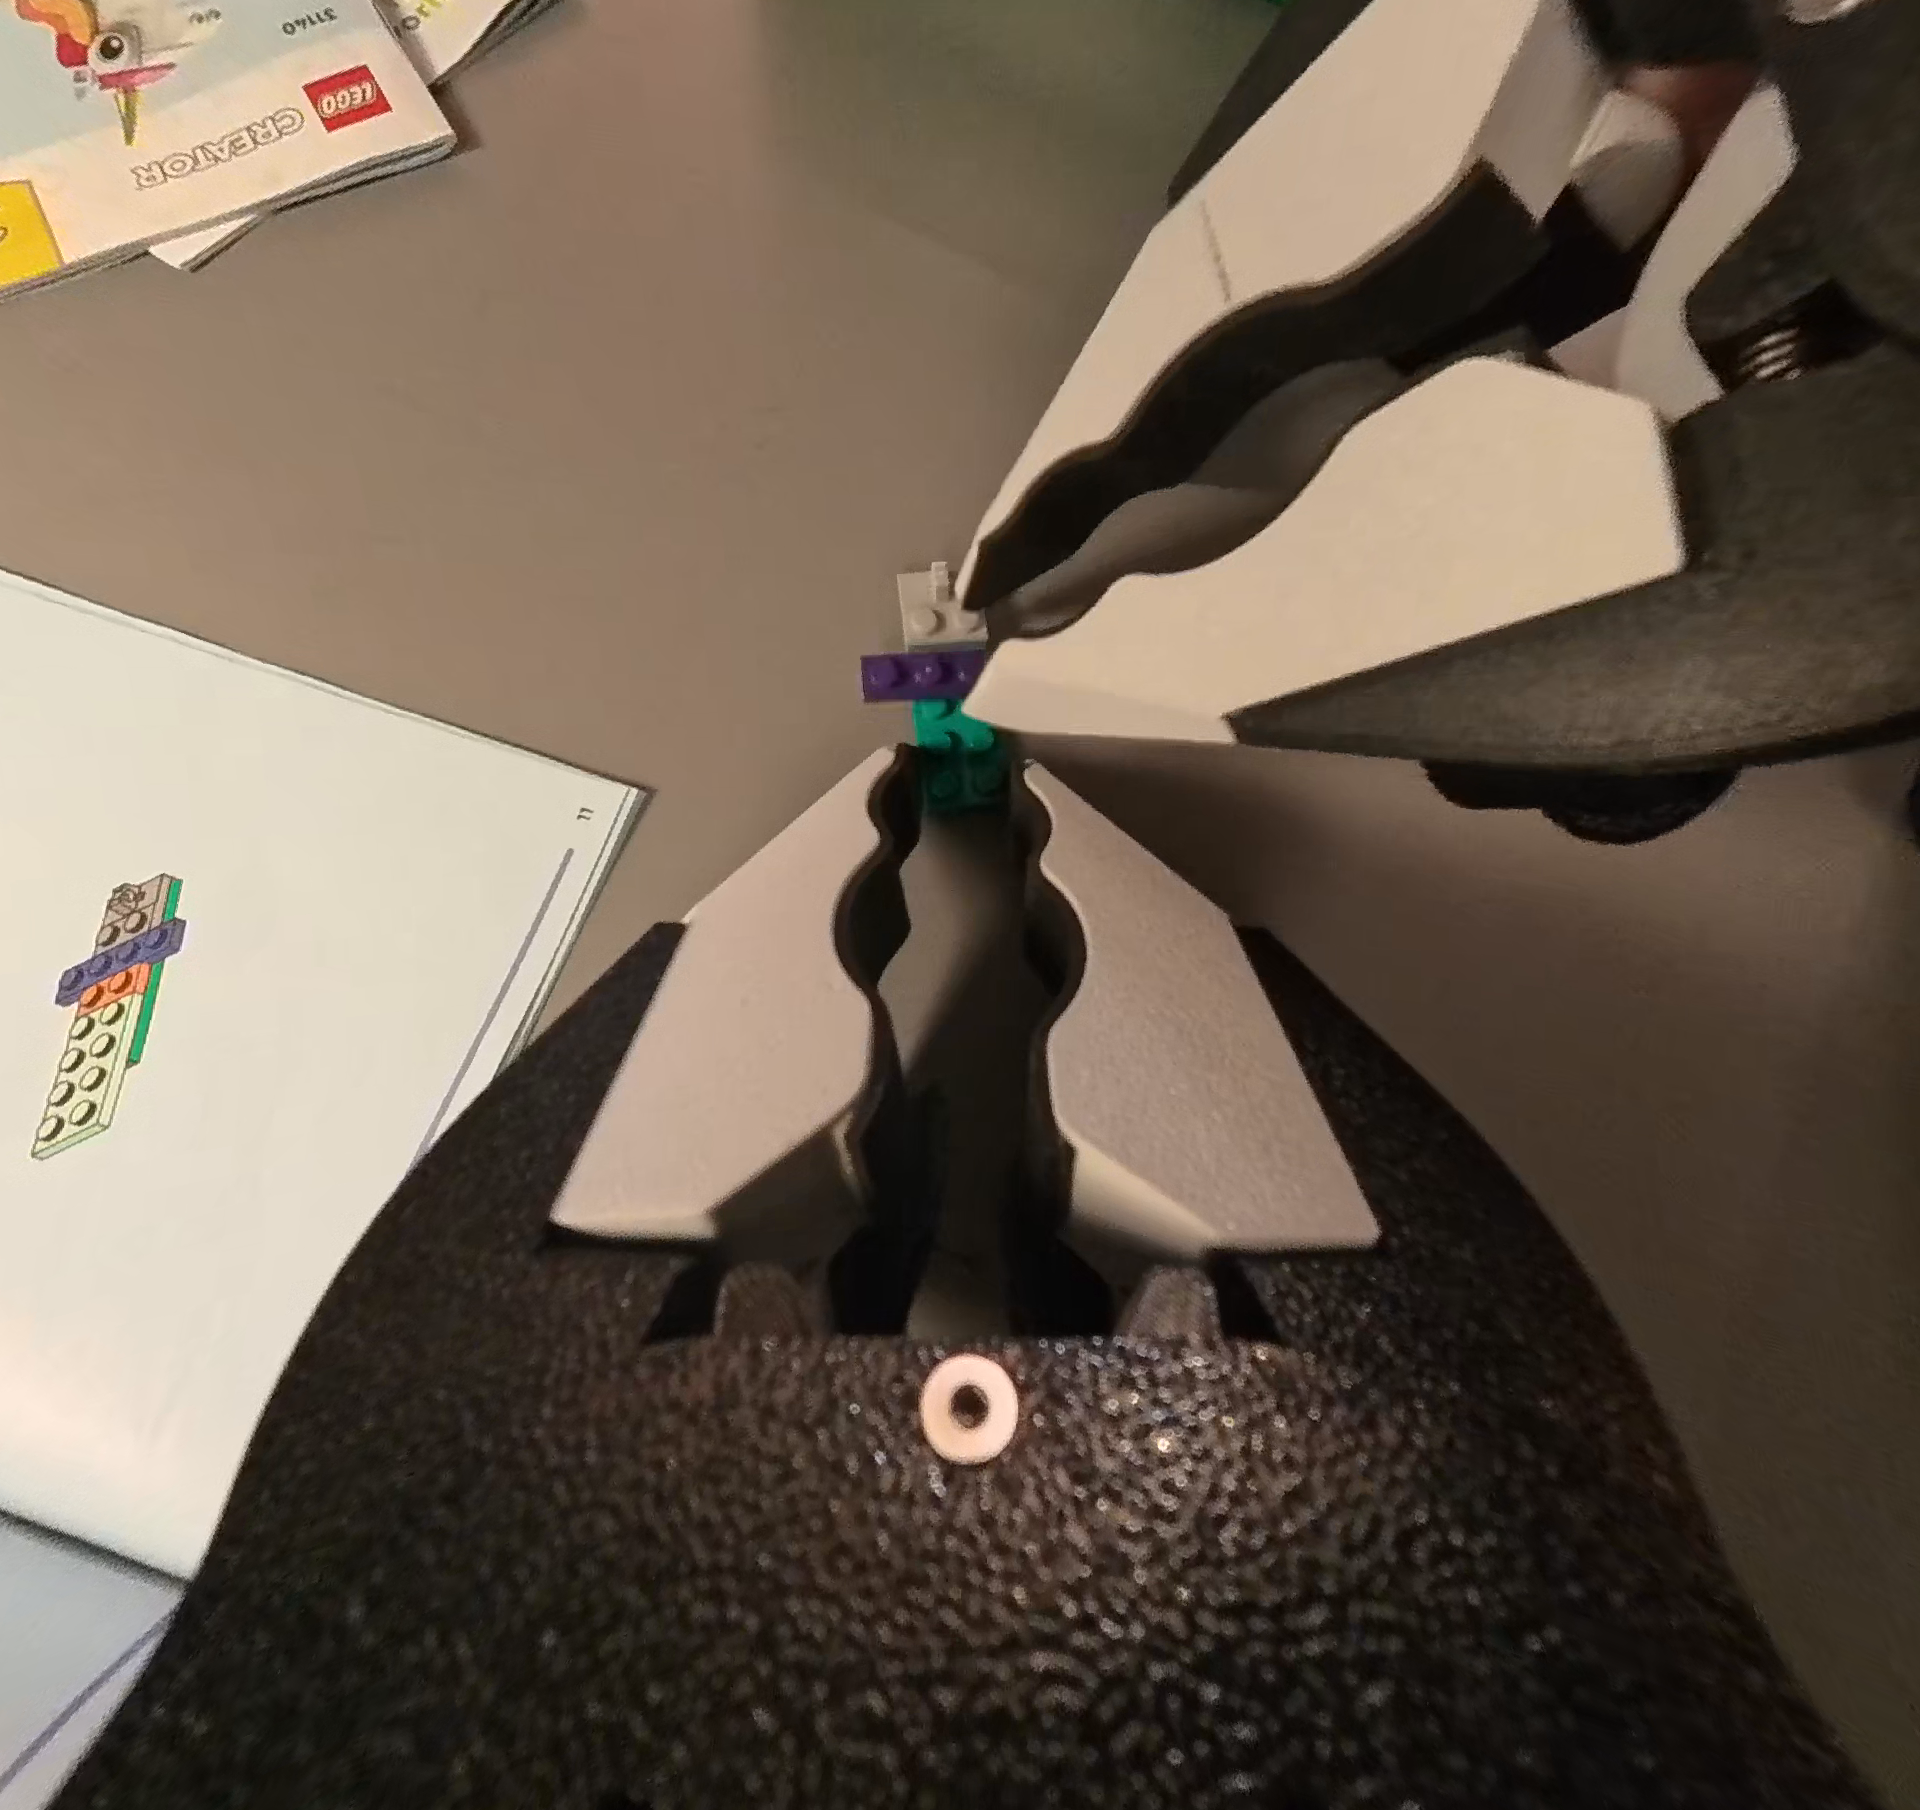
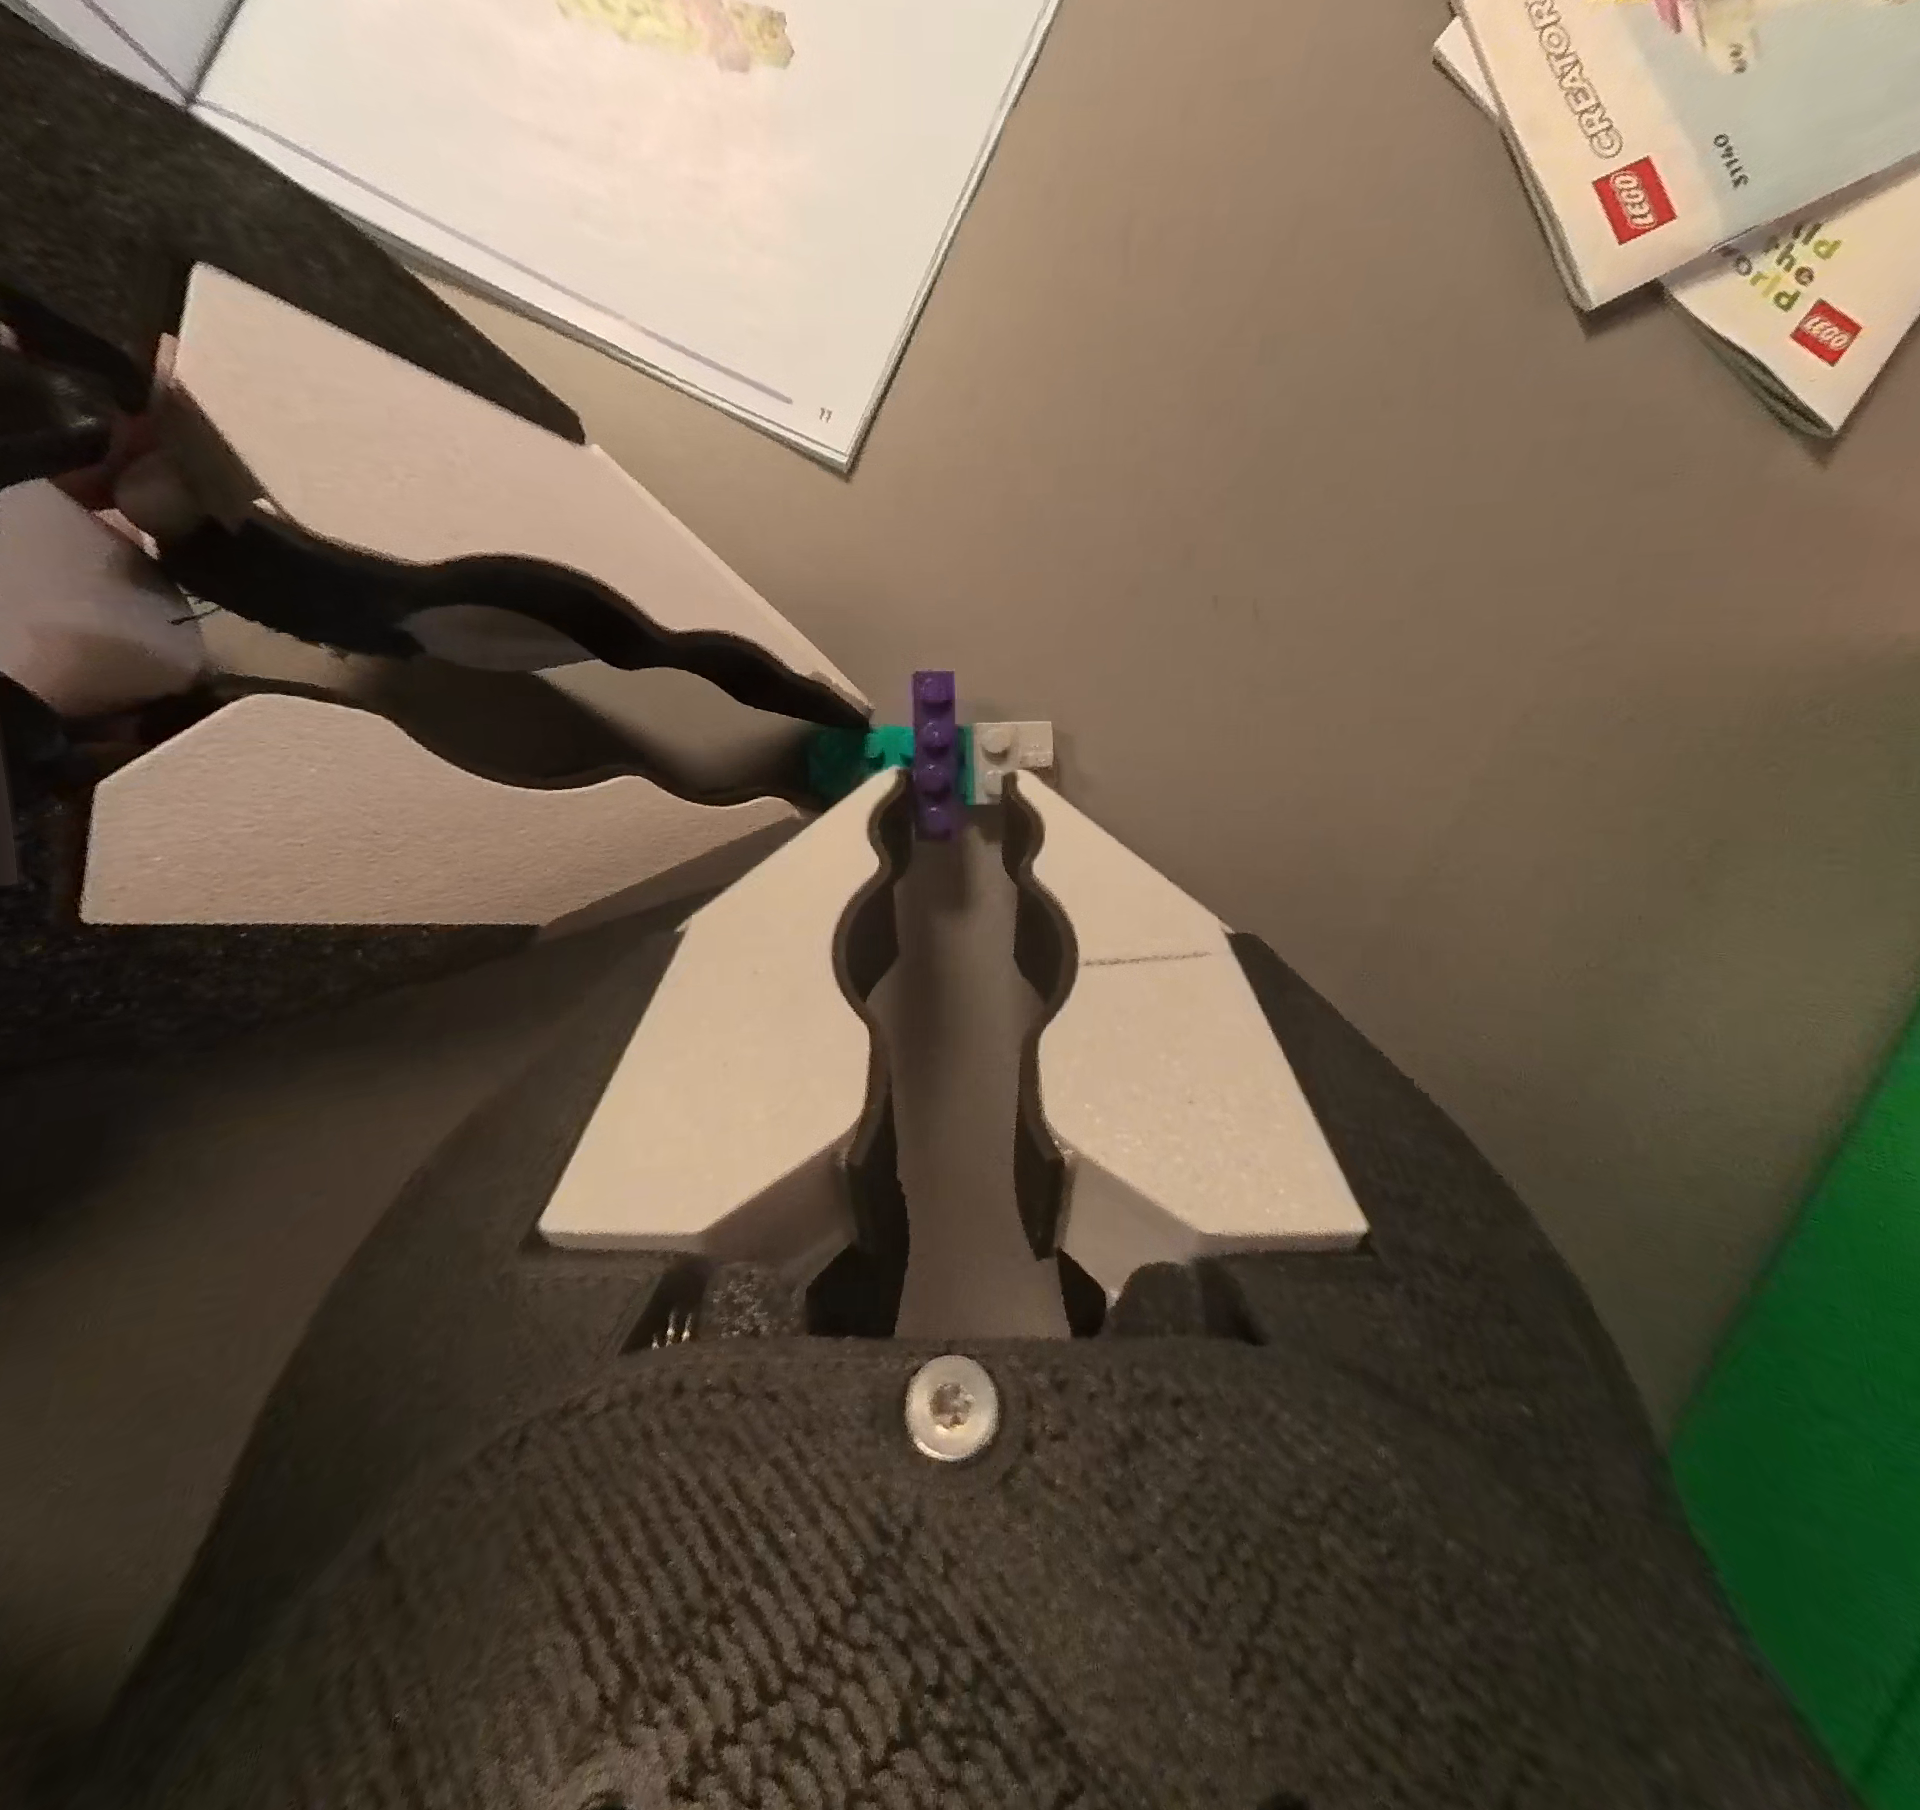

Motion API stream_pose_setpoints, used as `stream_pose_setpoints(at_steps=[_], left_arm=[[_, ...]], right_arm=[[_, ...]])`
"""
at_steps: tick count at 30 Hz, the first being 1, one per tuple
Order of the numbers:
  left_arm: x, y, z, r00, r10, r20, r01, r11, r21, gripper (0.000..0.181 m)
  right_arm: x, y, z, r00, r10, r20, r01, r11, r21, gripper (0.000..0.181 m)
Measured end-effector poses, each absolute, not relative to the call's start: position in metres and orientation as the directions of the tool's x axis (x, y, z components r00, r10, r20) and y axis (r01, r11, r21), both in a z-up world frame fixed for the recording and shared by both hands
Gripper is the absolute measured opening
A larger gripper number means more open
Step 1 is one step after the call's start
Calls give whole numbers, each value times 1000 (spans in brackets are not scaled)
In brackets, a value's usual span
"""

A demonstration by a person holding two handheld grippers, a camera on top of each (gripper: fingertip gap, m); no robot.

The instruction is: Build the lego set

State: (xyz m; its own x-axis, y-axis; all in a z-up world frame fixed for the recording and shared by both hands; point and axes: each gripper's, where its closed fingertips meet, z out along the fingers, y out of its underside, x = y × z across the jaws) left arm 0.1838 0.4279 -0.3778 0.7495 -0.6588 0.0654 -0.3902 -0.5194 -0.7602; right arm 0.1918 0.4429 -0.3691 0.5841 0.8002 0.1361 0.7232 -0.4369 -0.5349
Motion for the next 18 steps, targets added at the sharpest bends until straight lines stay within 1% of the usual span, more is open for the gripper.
stream_pose_setpoints(at_steps=[5, 8, 11, 13, 15, 16, 18], left_arm=[[184, 428, -378, 749, -659, 65, -391, -519, -760, 14], [184, 428, -378, 749, -660, 64, -392, -519, -760, 14], [184, 428, -378, 746, -663, 65, -393, -517, -760, 14], [184, 428, -378, 744, -664, 69, -392, -518, -761, 14], [184, 428, -378, 741, -668, 70, -394, -516, -761, 14], [184, 428, -378, 738, -671, 71, -395, -515, -761, 14], [184, 427, -378, 732, -675, 91, -389, -524, -758, 14]], right_arm=[[195, 446, -369, 585, 789, 188, 736, -420, -530, 18], [197, 446, -368, 583, 785, 209, 742, -411, -530, 23], [200, 446, -358, 563, 793, 234, 744, -362, -562, 30], [204, 446, -351, 513, 812, 278, 763, -283, -581, 37], [207, 448, -346, 430, 825, 367, 794, -152, -588, 48], [209, 448, -344, 373, 824, 426, 813, -69, -578, 50], [212, 449, -345, 231, 795, 560, 850, 116, -515, 52]])
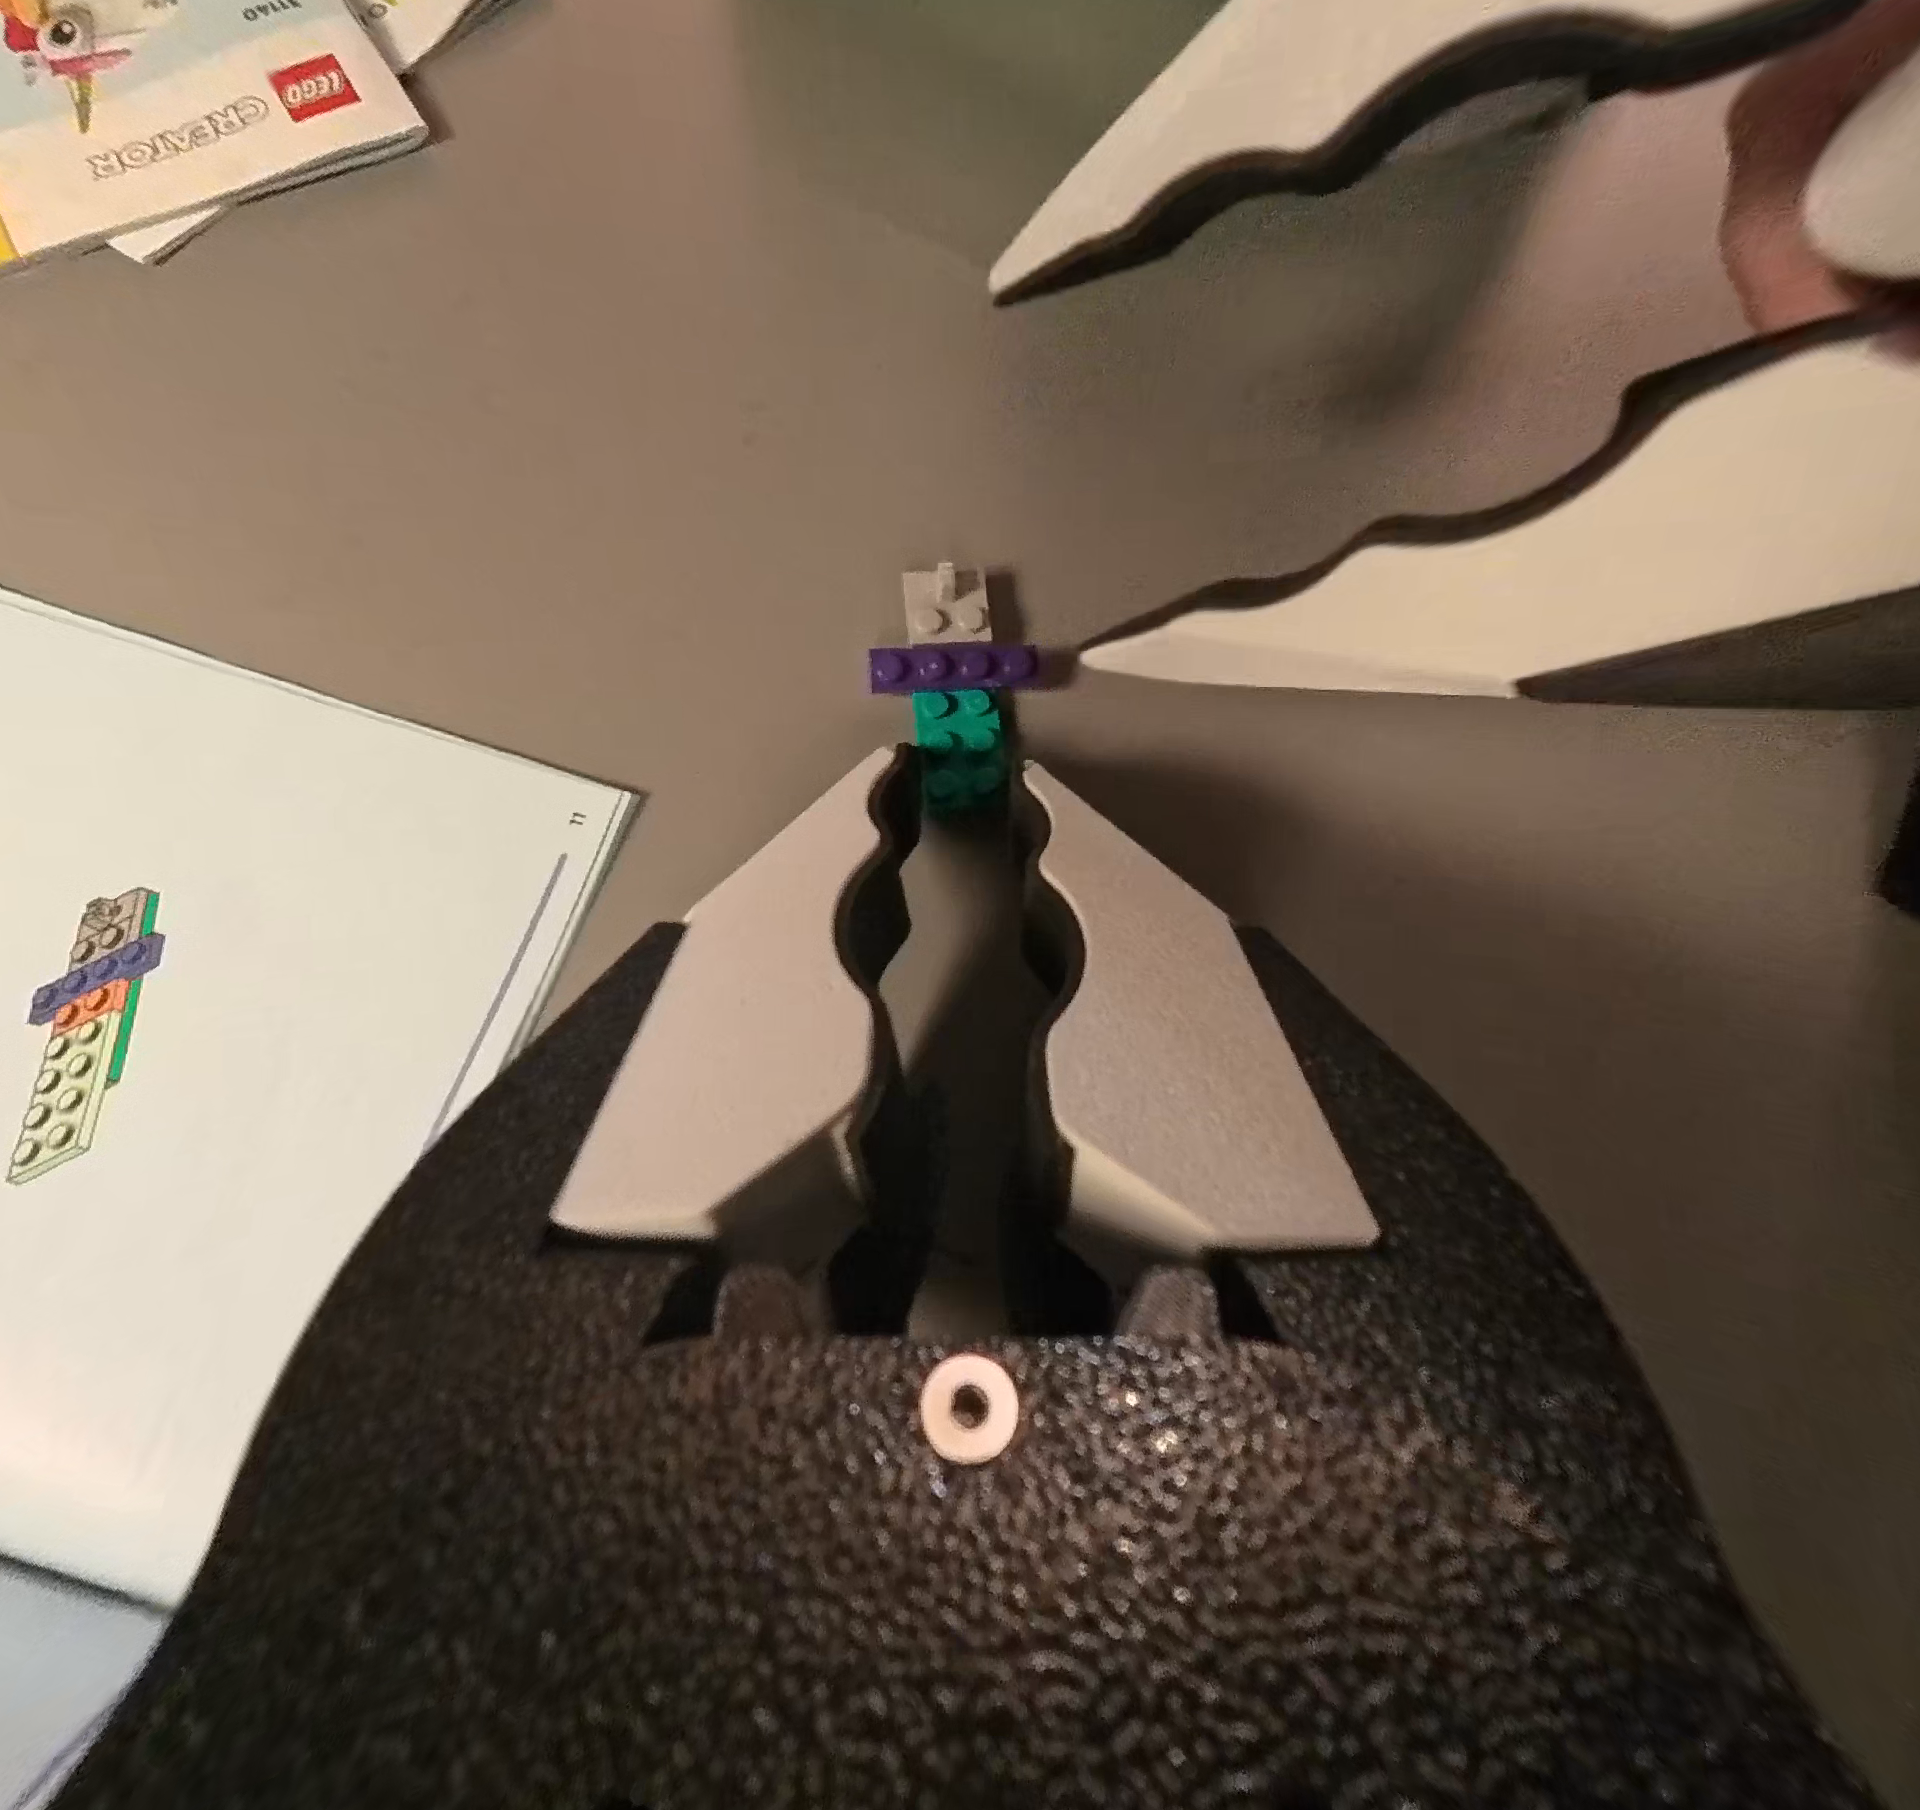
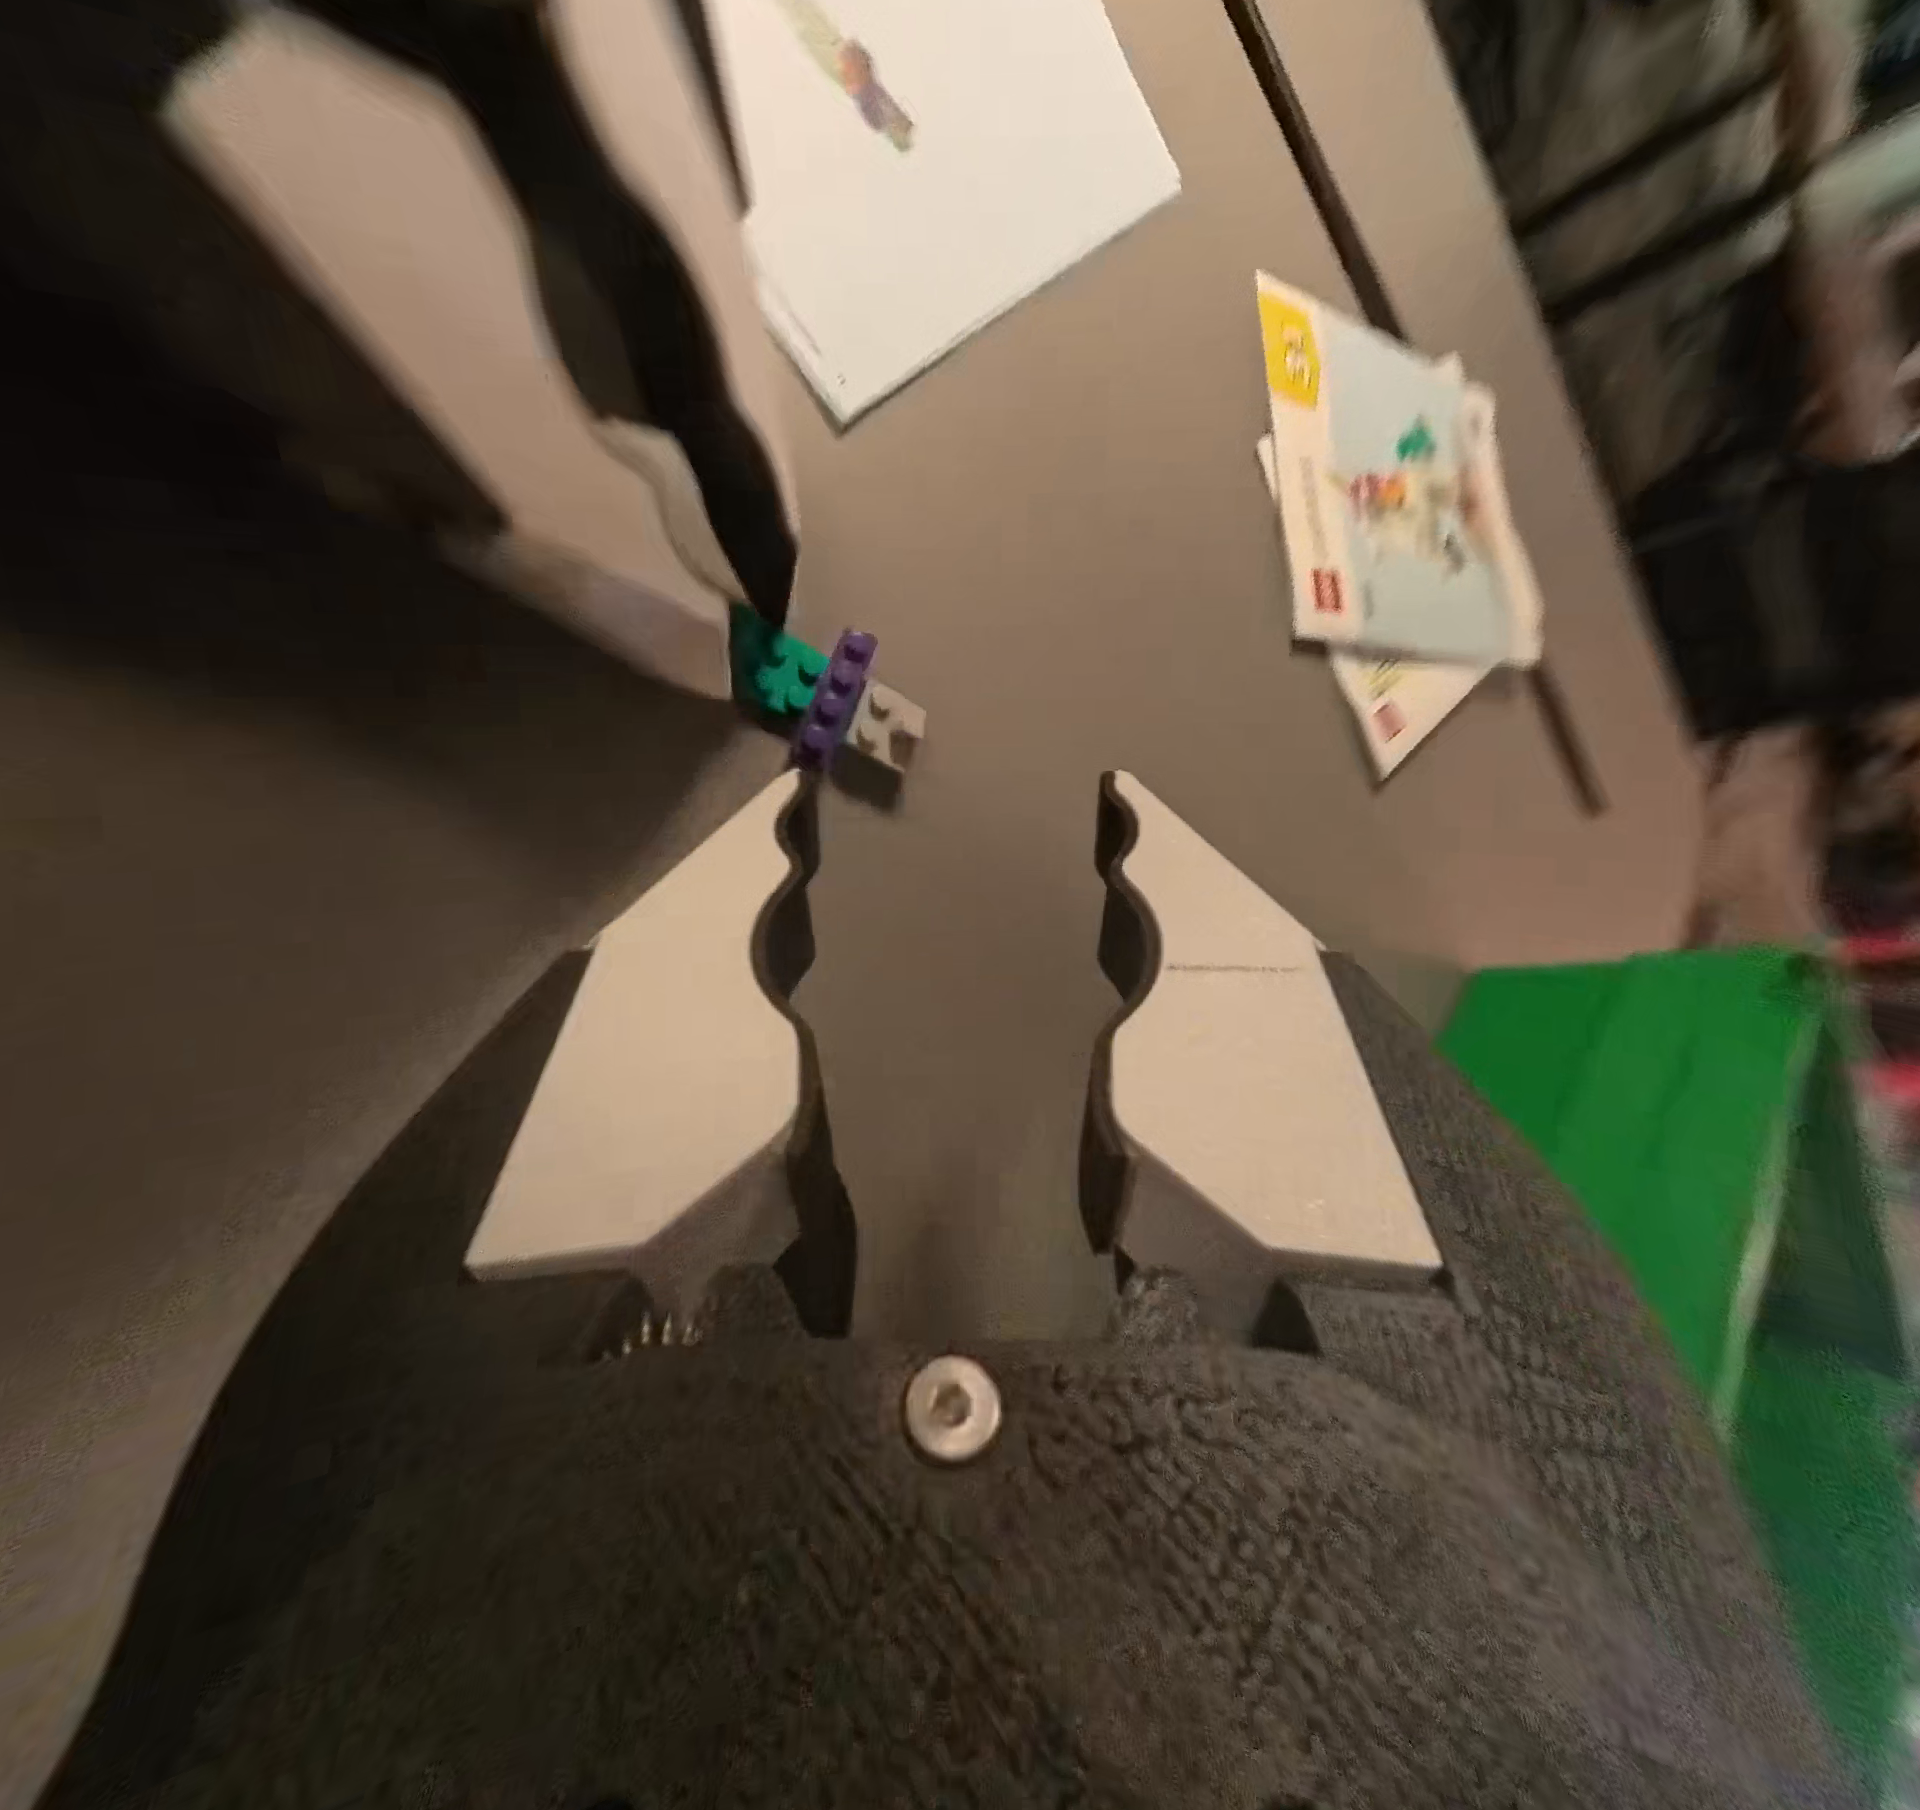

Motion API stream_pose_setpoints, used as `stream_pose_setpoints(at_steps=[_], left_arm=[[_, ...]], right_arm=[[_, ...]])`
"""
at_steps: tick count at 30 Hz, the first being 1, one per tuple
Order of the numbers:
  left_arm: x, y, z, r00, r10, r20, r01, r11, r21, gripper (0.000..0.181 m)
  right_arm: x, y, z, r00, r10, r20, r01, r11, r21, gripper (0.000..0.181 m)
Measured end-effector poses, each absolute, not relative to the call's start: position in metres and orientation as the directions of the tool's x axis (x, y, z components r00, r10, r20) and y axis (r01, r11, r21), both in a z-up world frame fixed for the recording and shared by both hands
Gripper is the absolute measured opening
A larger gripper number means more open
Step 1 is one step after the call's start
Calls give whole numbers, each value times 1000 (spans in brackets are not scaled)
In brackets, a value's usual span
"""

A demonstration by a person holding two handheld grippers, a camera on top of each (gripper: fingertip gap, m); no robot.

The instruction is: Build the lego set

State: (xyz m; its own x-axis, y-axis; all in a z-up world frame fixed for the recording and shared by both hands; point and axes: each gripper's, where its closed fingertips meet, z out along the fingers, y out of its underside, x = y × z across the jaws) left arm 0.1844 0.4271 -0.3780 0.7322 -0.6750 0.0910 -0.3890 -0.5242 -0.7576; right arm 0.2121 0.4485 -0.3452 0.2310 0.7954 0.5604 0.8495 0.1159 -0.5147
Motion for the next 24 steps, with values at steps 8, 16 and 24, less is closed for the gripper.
stream_pose_setpoints(at_steps=[8, 16, 24], left_arm=[[184, 425, -375, 706, -682, 192, -340, -563, -753, 14], [186, 421, -352, 683, -697, 217, -310, -547, -778, 14], [188, 416, -335, 666, -712, 222, -304, -531, -791, 13]], right_arm=[[216, 447, -351, -57, 591, 805, 813, 495, -306, 52], [202, 452, -347, -153, 249, 956, 743, 667, -55, 41], [195, 456, -333, -112, 45, 993, 718, 694, 49, 23]])
